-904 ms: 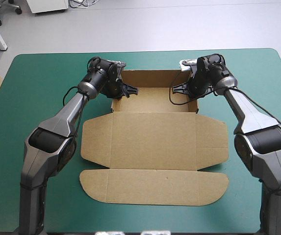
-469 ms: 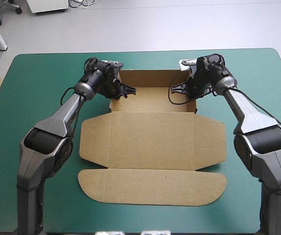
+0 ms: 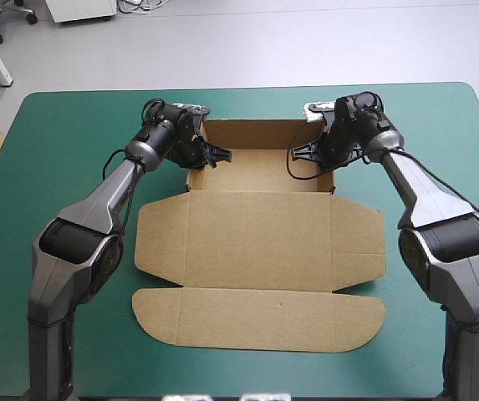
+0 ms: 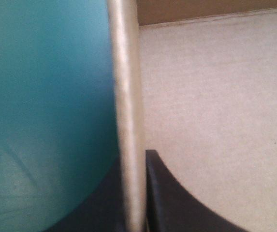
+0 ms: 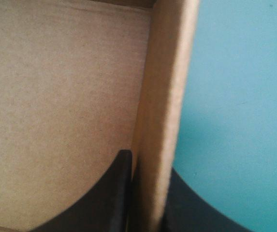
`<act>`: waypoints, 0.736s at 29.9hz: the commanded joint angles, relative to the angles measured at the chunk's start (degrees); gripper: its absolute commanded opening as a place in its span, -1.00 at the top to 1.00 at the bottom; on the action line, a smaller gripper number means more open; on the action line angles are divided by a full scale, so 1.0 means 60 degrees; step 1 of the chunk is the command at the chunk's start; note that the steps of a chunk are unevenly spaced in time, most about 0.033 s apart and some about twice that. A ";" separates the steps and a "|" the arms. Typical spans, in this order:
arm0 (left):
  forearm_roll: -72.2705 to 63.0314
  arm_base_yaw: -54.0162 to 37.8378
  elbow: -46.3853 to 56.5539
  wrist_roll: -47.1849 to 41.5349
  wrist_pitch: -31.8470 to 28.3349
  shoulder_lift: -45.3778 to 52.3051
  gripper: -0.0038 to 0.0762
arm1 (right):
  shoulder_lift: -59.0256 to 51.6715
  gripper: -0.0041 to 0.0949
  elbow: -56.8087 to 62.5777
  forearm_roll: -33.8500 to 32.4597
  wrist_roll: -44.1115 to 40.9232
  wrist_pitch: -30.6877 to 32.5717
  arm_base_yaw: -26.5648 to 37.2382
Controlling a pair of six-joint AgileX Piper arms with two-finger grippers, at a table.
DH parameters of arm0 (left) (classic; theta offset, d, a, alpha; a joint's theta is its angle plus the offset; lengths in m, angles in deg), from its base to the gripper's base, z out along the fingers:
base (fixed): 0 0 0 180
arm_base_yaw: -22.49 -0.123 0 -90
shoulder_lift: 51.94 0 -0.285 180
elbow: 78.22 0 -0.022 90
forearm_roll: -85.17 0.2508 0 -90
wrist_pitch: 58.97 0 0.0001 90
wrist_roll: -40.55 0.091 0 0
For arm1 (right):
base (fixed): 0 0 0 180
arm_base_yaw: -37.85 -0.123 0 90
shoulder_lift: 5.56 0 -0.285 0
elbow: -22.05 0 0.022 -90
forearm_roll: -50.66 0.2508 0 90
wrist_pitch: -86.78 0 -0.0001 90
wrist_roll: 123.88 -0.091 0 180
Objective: Fold the box
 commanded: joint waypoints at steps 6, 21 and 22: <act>-0.0743 -0.0009 -0.0024 0.0497 -0.0018 0.0388 0.11 | -0.0795 0.13 -0.0255 0.0328 0.0232 -0.0054 -0.0059; -0.0980 -0.0009 -0.0120 0.0773 -0.0436 0.1532 -0.39 | -0.1821 0.09 -0.0255 -0.0515 0.0009 -0.0214 -0.0059; -0.0982 -0.0009 -0.0120 0.0773 -0.0482 0.1608 -0.39 | -0.1924 0.09 -0.0255 -0.0560 0.0009 -0.0254 -0.0059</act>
